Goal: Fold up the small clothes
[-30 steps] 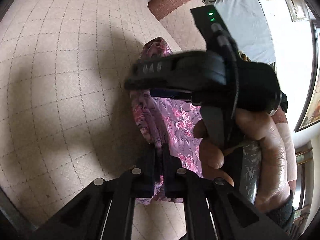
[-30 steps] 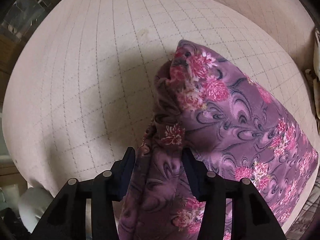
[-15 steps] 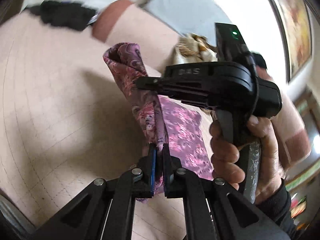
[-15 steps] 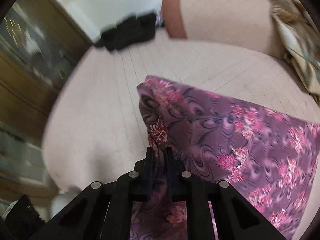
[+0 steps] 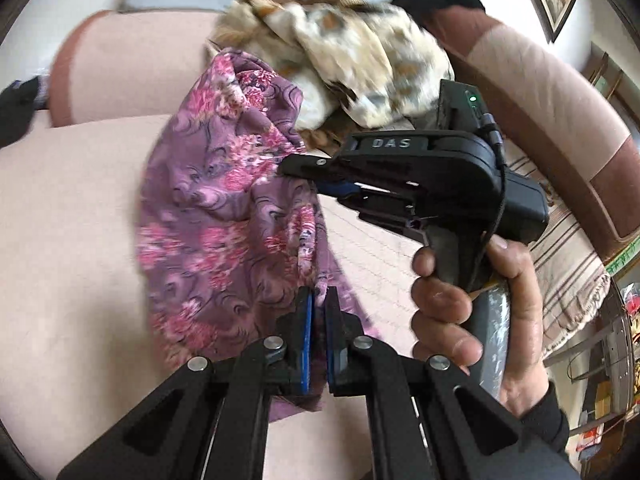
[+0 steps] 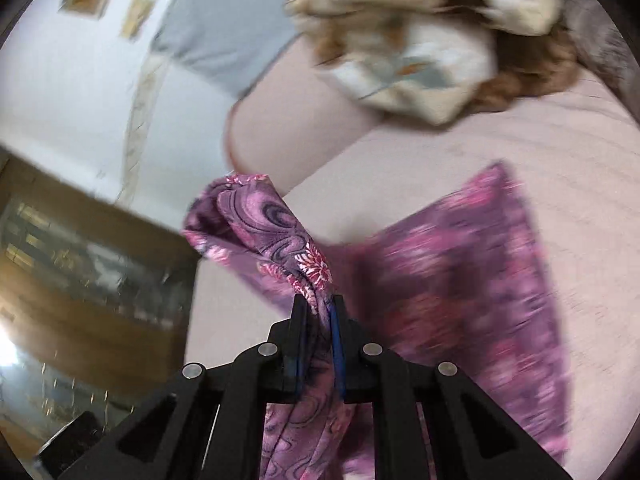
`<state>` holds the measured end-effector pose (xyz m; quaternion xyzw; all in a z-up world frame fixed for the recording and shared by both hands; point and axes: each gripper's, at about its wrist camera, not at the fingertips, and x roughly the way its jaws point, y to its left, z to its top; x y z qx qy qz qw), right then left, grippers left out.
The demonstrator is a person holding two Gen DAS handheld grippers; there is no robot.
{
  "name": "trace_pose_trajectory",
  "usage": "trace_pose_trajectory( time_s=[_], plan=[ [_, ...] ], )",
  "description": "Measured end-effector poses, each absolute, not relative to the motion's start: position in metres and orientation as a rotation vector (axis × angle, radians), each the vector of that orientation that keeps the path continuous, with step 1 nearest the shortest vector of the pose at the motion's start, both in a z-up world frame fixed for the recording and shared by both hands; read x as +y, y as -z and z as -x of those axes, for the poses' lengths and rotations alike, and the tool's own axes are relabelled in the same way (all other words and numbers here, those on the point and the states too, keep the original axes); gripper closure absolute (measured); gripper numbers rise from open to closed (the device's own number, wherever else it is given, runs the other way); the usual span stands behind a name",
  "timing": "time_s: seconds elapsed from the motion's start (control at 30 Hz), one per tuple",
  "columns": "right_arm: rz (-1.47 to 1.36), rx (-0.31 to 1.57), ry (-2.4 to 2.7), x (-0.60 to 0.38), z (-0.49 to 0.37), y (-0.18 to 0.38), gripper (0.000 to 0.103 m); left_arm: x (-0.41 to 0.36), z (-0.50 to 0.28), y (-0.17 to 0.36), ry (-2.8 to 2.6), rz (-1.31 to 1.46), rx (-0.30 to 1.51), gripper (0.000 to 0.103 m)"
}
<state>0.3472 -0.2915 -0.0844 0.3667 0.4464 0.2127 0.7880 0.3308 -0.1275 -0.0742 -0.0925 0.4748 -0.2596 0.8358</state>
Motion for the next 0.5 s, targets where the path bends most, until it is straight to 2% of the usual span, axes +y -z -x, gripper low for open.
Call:
trace_pose_trajectory(
  time_s=[0.2, 0.3, 0.33, 0.37, 0.47, 0.5],
  plan=[
    [-0.935, 1.069, -0.345, -0.350, -0.370, 0.146, 0.091, -0.194, -0.365, 0.133, 0.530, 0.223, 1.159, 0.100],
    [-0.914, 1.153, -0.266, -0.363, -0.371, 0.166, 0.090, -0.194, -0.367, 0.154, 0.554, 0.299, 1.226, 0.088],
    [-0.899, 1.176, -0.235, -0.369, -0.368, 0.169, 0.088, -0.190, -0.366, 0.157, 0.584, 0.328, 1.246, 0.077],
    [-0.896, 1.177, -0.226, -0.375, -0.367, 0.169, 0.088, -0.187, -0.364, 0.157, 0.607, 0.357, 1.256, 0.071],
    [-0.952, 1.149, -0.209, -0.396, -0.358, 0.172, 0.087, -0.156, -0.352, 0.156, 0.557, 0.406, 1.242, 0.069],
    [-0.973, 1.141, -0.206, -0.401, -0.353, 0.171, 0.083, -0.148, -0.349, 0.154, 0.542, 0.414, 1.238, 0.068]
  ],
)
